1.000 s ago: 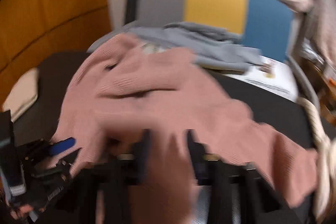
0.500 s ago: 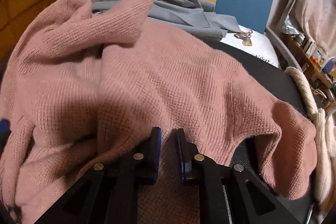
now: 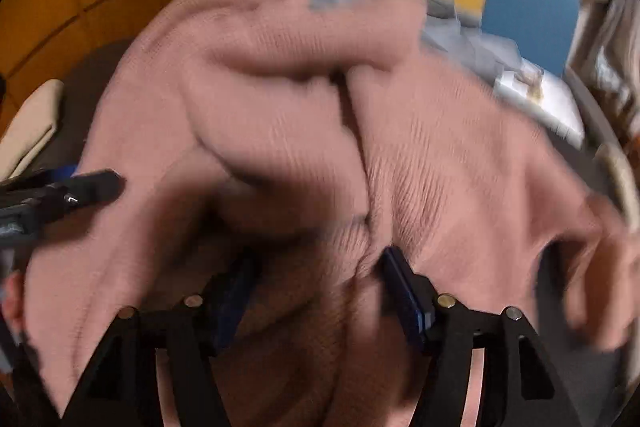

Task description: Fold clothes

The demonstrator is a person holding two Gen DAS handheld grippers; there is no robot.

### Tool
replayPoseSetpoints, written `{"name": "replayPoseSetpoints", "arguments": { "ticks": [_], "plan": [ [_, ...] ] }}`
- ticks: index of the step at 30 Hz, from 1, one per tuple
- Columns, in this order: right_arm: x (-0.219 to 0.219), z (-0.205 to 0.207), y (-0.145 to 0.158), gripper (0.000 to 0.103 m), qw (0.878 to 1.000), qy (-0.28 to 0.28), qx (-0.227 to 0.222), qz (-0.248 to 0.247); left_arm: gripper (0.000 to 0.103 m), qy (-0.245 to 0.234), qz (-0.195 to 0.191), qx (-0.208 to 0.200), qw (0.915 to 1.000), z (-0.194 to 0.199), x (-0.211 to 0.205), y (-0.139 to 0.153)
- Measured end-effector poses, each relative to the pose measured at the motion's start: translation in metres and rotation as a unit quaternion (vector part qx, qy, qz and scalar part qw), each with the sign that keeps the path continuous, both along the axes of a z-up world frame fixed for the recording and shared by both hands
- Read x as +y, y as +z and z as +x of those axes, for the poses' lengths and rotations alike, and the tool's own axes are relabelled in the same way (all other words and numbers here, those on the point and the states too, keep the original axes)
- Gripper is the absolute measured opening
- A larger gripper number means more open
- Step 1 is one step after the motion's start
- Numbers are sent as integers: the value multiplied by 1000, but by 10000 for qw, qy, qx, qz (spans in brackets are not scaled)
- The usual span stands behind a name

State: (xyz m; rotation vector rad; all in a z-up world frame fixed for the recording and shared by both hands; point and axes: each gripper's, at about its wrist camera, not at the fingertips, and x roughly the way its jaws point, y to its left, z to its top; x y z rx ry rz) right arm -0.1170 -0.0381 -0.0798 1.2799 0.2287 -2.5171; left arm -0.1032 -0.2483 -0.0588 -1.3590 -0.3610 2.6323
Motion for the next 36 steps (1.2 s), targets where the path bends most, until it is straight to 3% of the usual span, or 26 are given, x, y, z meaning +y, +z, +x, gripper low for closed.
{"name": "replayPoseSetpoints", "arguments": {
  "ticks": [2, 3, 4, 10, 14, 18, 25, 28, 30, 32, 35, 36],
  "plan": [
    [-2, 9, 0, 68, 9999, -17, 129, 64, 51, -358, -307, 138, 9988, 2, 12, -1],
    [-3, 14, 0, 67, 9998, -23, 182, 84, 21, -496, -444, 182, 9976, 2, 18, 0],
    [-4, 17, -1, 68, 9998, -22, 201, 62, 13, -617, -500, 171, 9967, 1, 21, 2],
    [-9, 36, -2, 69, 9996, -5, 295, 25, 10, -662, -877, 389, 9932, -12, 9, 37],
    [-2, 21, 3, 70, 9995, 18, 300, -31, 9, -206, -1197, 519, 9912, -29, -32, 56],
    [2, 4, 0, 69, 9994, 31, 335, 9, 9, 310, -1818, 609, 9810, -53, -82, 72],
    [4, -2, -3, 70, 9994, 29, 356, 3, 12, 1050, -2469, -146, 9632, -105, -153, 57],
    [5, -5, -5, 70, 9994, 25, 351, -16, 18, 1188, -2261, -996, 9617, -127, -164, 23],
    [6, -8, -6, 71, 9994, 22, 345, -33, 18, 1277, -1969, -1127, 9655, -123, -165, 14],
    [7, -9, -6, 72, 9995, 31, 316, -89, 18, 1296, -1827, -918, 9702, -110, -158, 20],
    [15, -12, 0, 72, 9992, 152, 220, -302, 18, 1194, -1770, -28, 9769, -70, -134, 55],
    [20, -7, 10, 68, 9986, 184, 264, -408, 19, 1084, -1694, 317, 9790, -53, -123, 70]
  ]
}}
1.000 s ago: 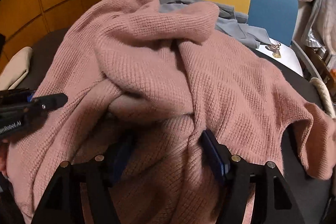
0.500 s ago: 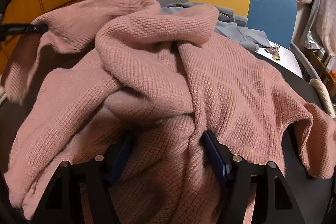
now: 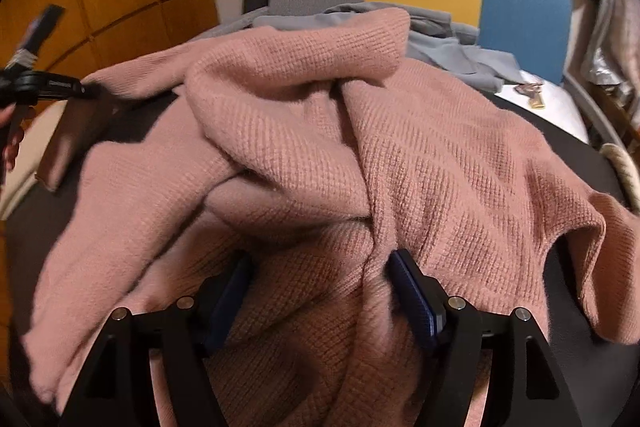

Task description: Fold clothes

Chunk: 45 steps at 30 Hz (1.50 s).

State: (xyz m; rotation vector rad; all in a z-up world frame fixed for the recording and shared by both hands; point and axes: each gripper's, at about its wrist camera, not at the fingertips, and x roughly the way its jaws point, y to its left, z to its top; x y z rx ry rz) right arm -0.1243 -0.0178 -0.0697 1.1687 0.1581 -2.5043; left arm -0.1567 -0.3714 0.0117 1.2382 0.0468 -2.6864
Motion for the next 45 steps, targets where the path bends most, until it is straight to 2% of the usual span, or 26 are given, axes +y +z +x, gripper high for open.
{"name": "replayPoseSetpoints", "arguments": {
  "ticks": [2, 3, 5, 7, 8, 9, 10, 13, 14, 15, 17, 18, 23, 26, 29, 31, 32, 36, 39, 41, 43, 44, 45],
  "plan": [
    [11, 10, 20, 52, 9997, 66, 87, -211, 19, -467, 183, 566, 9971, 30, 22, 25],
    [18, 16, 31, 46, 9994, 87, 144, -300, 22, -741, 299, 759, 9939, 43, 35, 33],
    [33, 31, 50, 47, 9990, 25, 279, -356, 25, -1534, 635, 934, 9817, 67, 72, 41],
    [46, 42, 55, 47, 9996, -76, 125, -247, 26, -2191, 797, 651, 9703, 75, 112, 28],
    [49, 44, 51, 43, 9998, -112, -8, -188, 26, -2426, 712, 452, 9664, 77, 134, 13],
    [52, 47, 46, 32, 9997, -167, -143, -129, 26, -2518, 549, 290, 9658, 76, 150, 0],
    [55, 49, 37, 28, 9993, -242, -296, -19, 26, -2577, 352, 86, 9656, 74, 163, -17],
    [57, 50, 8, 27, 9961, -440, -635, 420, 26, -2400, -199, -453, 9695, 75, 188, -65],
    [57, 50, -1, 27, 9952, -449, -677, 548, 27, -2306, -273, -448, 9716, 78, 187, -76],
    [57, 53, -6, 27, 9954, -400, -566, 654, 27, -2288, -331, -284, 9725, 86, 187, -75],
    [57, 56, -9, 24, 9938, -328, -448, 964, 27, -2171, -520, -295, 9743, 98, 184, -74],
    [61, 54, -7, 24, 9929, -357, -479, 1030, 27, -2148, -472, -302, 9751, 103, 182, -74],
    [98, 43, -9, 25, 9926, -682, -663, 755, 27, -1823, 102, -294, 9827, 124, 148, -75],
    [117, 42, -10, 25, 9907, -810, -664, 873, 27, -1770, 27, -300, 9838, 143, 144, -75],
    [134, 41, -10, 26, 9910, -799, -849, 660, 27, -1887, -128, -359, 9813, 151, 141, -76],
    [141, 40, -5, 28, 9914, -714, -972, 498, 25, -1958, 40, -488, 9794, 143, 139, -66],
    [142, 40, 4, 28, 9931, -648, -890, 404, 25, -1991, 90, -474, 9788, 138, 140, -59],
    [144, 30, 43, 28, 9978, -542, -385, 41, 25, -1947, -237, 172, 9804, 101, 155, -26],
    [136, -6, 57, 28, 9981, -595, -173, 42, 25, -1805, -104, 277, 9831, 61, 167, -16],
    [130, -29, 60, 35, 9978, -653, -110, 65, 25, -1712, 204, 255, 9847, 34, 172, -16],
    [121, -50, 56, 54, 9974, -690, -122, 160, 25, -1531, 483, 277, 9866, 8, 170, -15],
    [116, -60, 53, 56, 9972, -697, -137, 226, 25, -1442, 647, 309, 9869, -5, 168, -14],
    [111, -70, 50, 57, 9970, -704, -152, 292, 31, -1381, 884, 379, 9857, -16, 164, -13]
  ]
}}
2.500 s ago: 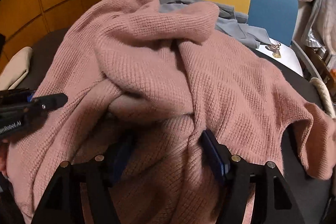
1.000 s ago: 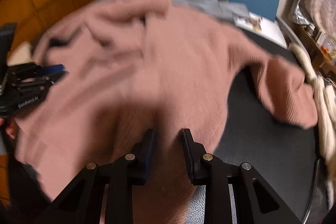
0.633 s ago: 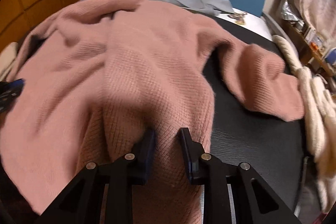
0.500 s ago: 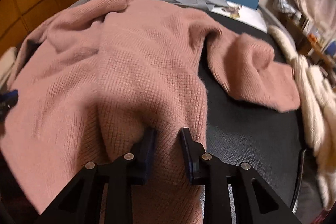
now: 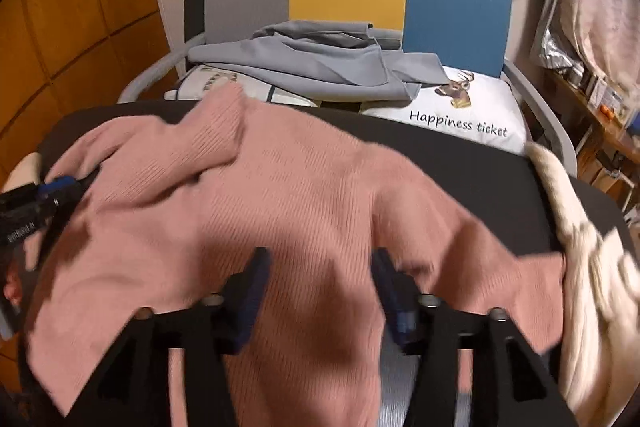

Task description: Fold clothes

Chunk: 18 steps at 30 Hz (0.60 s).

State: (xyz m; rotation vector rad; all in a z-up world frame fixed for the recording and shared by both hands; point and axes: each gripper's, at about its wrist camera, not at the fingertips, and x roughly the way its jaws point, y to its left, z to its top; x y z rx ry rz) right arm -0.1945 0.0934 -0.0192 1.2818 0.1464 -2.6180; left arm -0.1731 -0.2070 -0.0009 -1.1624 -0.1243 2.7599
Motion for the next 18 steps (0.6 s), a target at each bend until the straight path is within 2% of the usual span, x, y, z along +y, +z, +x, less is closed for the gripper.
{"name": "replayPoseSetpoints", "arguments": {
  "ticks": [2, 3, 4, 5, 7, 8, 10, 12, 15, 17, 18],
  "plan": [
    [-8, -20, -6, 58, 9999, -23, -77, 115, 51, -164, 438, 70, 9989, -19, 1, 5],
    [-10, -29, -10, 58, 9998, -45, -107, 165, 73, -287, 623, 107, 9976, -29, 3, 8],
    [-13, -39, -15, 58, 9997, -57, -112, 229, 90, -400, 705, 141, 9966, -38, 6, 11],
    [-15, -47, -17, 58, 9994, -75, -94, 316, 91, -473, 519, 177, 9974, -45, 10, 14],
    [-18, -65, -20, 59, 9986, -133, -3, 515, 90, -472, -316, 397, 9976, -61, 20, 19],
    [-18, -73, -20, 61, 9985, -153, 10, 524, 90, -487, -701, 495, 9951, -69, 25, 20],
    [-17, -91, -21, 73, 9984, -193, 27, 532, 90, -642, -1162, 369, 9905, -90, 31, 12],
    [-18, -108, -26, 75, 9987, -183, -97, 460, 90, -819, -1610, 9, 9836, -113, 38, -5],
    [-24, -132, -36, 75, 9982, -136, -331, 483, 90, -1018, -1983, -539, 9734, -132, 45, -39],
    [-28, -144, -46, 75, 9972, -82, -486, 555, 91, -954, -1971, -763, 9727, -134, 43, -59],
    [-29, -148, -52, 75, 9966, -55, -576, 589, 99, -869, -1939, -832, 9736, -134, 41, -68]
  ]
}}
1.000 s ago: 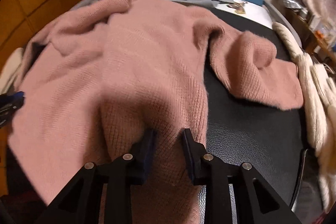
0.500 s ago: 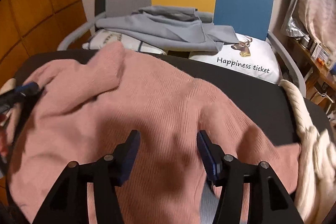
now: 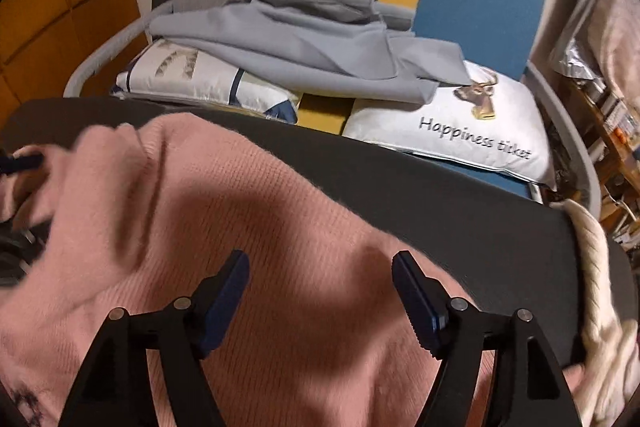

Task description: Fold clothes

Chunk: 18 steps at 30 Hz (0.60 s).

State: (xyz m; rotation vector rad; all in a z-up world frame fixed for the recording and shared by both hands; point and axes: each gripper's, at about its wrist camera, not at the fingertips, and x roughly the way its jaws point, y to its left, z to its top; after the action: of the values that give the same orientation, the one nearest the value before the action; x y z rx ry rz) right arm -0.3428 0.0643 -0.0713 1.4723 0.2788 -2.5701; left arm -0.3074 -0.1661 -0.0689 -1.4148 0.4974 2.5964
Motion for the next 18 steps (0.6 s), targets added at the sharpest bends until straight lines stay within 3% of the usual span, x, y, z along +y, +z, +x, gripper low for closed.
{"name": "replayPoseSetpoints", "arguments": {
  "ticks": [3, 5, 6, 7, 8, 9, 11, 14, 18],
  "plan": [
    [-1, -8, -14, 74, 9997, 166, -189, 16, 102, 123, 291, 155, 9994, 6, -11, -10],
    [2, -6, -16, 66, 9997, 105, -100, -177, 97, 100, 300, 256, 9992, 9, -10, -10],
    [3, -5, -16, 54, 9996, 96, -53, -247, 83, 36, 283, 291, 9992, 10, -7, -9],
    [0, -4, -15, 30, 9996, 156, 2, -229, 60, -72, 264, 373, 9989, 12, -2, -5],
    [-4, -2, -14, 15, 9996, 217, 51, -185, 43, -179, 246, 455, 9985, 14, 4, -2],
    [-10, 0, -12, 11, 9996, 281, 77, -60, 13, -248, 257, 496, 9981, 15, 8, 1],
    [-15, 5, -9, 10, 9993, 343, 121, 120, 13, -208, 405, 438, 9980, 11, 13, 4],
    [2, 6, -1, 10, 9997, 25, 161, -160, 12, 55, 732, 506, 9960, 9, 1, 8],
    [39, 6, 7, 10, 9976, -551, 378, -184, 12, 841, 1071, 690, 9883, 6, -38, 14]
  ]
}}
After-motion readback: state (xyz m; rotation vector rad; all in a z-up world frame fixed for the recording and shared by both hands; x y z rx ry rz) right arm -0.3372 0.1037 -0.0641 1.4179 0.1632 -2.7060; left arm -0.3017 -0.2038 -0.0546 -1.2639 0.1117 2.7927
